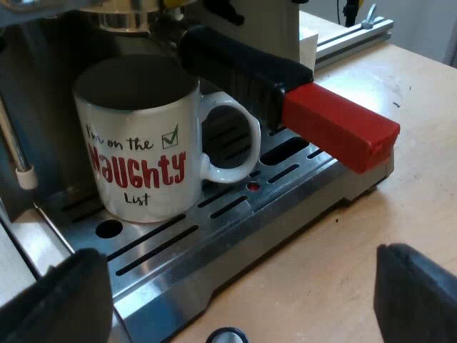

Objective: Remove mug from coffee machine

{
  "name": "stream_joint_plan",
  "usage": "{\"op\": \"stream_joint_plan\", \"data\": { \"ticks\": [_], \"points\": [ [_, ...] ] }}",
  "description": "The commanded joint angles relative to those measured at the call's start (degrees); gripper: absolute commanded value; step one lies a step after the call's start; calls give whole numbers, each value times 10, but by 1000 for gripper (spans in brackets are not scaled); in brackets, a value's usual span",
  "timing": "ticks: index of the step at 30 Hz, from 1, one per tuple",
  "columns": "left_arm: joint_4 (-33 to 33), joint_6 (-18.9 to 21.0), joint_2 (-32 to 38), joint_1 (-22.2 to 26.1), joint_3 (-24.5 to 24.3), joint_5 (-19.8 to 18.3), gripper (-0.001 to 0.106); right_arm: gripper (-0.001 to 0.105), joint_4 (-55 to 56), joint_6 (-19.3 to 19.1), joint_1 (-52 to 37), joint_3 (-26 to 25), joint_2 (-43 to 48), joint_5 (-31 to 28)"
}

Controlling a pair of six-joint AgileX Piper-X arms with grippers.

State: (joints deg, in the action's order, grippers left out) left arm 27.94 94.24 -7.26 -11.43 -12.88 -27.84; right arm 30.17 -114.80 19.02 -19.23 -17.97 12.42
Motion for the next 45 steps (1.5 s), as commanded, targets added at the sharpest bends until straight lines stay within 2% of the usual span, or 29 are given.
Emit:
{"op": "stream_joint_plan", "data": {
  "ticks": [1, 11, 17, 25, 35, 38, 45],
  "points": [
    [-16, 7, 2, -2, 1, -5, 77, 62, -24, -9, 1, 12, 0, 18],
    [-17, 7, 2, -2, 1, -5, 77, 62, -71, -8, 30, 39, 0, 38],
    [-17, 7, 2, -2, 1, -5, 77, 62, -107, -8, 90, 55, 0, -9],
    [-17, 7, 2, -2, 1, -7, 77, 62, -150, 11, 178, 68, 0, -80],
    [-18, 8, 2, -2, 1, -7, 77, 62, -165, 23, 243, 68, -7, -131],
    [-22, 8, 2, -2, 1, -7, 77, 62, -197, 26, 254, 68, -31, -139],
    [-22, 10, 2, -2, 1, -7, 77, 62, -332, 42, 258, 68, -164, -139]
  ]
}}
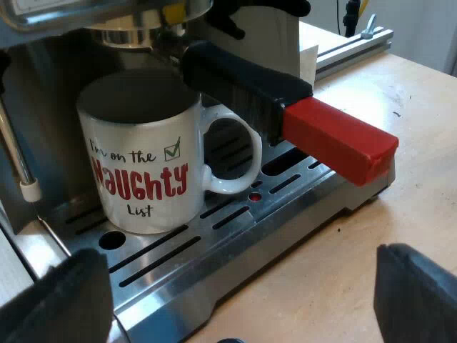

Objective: Remove mug from coffee machine

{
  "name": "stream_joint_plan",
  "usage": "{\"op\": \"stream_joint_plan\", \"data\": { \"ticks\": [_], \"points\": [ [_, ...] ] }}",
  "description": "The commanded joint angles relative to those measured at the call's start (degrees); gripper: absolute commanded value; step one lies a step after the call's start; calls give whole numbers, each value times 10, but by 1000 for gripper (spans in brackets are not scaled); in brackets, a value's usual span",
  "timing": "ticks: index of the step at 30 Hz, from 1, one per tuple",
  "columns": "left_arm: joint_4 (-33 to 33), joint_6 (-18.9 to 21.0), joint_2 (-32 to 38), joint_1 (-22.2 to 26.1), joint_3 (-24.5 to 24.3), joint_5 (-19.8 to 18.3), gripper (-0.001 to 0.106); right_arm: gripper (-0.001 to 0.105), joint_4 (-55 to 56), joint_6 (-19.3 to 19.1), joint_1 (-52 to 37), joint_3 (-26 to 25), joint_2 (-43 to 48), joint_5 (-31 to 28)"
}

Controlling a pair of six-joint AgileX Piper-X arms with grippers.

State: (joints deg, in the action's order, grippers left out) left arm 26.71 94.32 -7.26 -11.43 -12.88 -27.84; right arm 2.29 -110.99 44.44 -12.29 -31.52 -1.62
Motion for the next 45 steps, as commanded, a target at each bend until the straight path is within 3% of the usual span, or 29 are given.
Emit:
{"op": "stream_joint_plan", "data": {
  "ticks": [1, 8, 22, 27, 45],
  "points": [
    [-10, 9, 2, -2, 1, -7, 77, 62, -72, 4, 5, -1, -45, 2],
    [-10, 9, 2, -2, 1, -12, 77, 62, -214, 33, 5, -1, -178, 3],
    [-10, 9, 2, -2, 1, -11, 77, 62, -381, 33, 6, -41, -385, 6],
    [-10, 9, 2, -2, 1, -11, 77, 62, -414, 63, 6, -71, -441, 6],
    [-10, 9, 2, -2, 1, -11, 77, 62, -458, 84, 34, -199, -629, -1]
  ]
}}
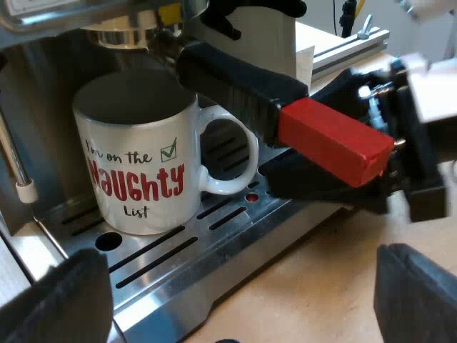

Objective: Remove mug from coffee machine

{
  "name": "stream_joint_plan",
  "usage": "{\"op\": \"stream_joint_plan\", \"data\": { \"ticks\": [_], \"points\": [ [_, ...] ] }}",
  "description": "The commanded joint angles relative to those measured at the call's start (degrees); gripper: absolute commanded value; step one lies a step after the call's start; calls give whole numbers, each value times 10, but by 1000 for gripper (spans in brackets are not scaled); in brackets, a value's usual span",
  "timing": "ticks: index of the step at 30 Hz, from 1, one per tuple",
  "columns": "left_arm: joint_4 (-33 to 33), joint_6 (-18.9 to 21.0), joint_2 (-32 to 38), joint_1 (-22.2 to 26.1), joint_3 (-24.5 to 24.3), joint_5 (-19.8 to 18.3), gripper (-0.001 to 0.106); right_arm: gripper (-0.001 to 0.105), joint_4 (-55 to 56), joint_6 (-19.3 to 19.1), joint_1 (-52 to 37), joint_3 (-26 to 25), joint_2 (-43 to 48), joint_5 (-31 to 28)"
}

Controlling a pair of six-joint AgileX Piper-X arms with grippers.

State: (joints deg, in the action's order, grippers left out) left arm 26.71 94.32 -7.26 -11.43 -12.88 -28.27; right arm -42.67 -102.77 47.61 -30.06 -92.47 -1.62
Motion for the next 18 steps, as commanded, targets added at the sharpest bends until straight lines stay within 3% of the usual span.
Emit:
{"op": "stream_joint_plan", "data": {
  "ticks": [1, 18],
  "points": [
    [-10, 9, 2, -2, 1, -7, 77, 62, -11, 2, 2, -29, -28, -4],
    [-10, 9, 2, -2, 1, -7, 77, 62, -40, 2, 7, -61, -77, -55]
  ]
}}
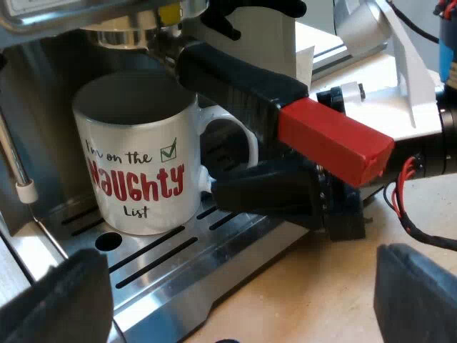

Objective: Remove mug from coffee machine

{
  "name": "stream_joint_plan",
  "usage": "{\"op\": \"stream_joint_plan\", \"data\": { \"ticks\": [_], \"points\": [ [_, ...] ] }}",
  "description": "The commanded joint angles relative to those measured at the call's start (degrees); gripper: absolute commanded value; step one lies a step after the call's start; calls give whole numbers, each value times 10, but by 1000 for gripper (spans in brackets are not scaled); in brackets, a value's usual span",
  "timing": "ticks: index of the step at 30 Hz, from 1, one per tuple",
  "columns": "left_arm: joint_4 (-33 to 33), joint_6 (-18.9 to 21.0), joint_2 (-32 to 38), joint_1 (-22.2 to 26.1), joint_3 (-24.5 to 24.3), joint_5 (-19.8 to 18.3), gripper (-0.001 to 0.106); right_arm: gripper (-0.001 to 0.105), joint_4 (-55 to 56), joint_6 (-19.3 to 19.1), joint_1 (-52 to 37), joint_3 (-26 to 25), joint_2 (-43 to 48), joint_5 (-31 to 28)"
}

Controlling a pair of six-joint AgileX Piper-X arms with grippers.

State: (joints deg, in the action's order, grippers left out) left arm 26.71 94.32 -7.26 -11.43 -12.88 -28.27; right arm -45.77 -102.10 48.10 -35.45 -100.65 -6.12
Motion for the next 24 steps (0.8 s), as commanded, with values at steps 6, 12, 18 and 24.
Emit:
{"op": "stream_joint_plan", "data": {
  "ticks": [6, 12, 18, 24],
  "points": [
    [-10, 9, 2, -2, 1, -7, 77, 59, -9, -4, 2, -7, 4, -10],
    [-10, 9, 2, -2, 1, -7, 77, 22, -9, -4, 2, -7, 4, -8],
    [-10, 9, 2, -2, 1, -7, 77, 0, -8, -4, 2, -7, 4, -5],
    [-10, 9, 2, -2, 1, -7, 77, 0, -8, -4, 3, -7, 6, -4]
  ]
}}
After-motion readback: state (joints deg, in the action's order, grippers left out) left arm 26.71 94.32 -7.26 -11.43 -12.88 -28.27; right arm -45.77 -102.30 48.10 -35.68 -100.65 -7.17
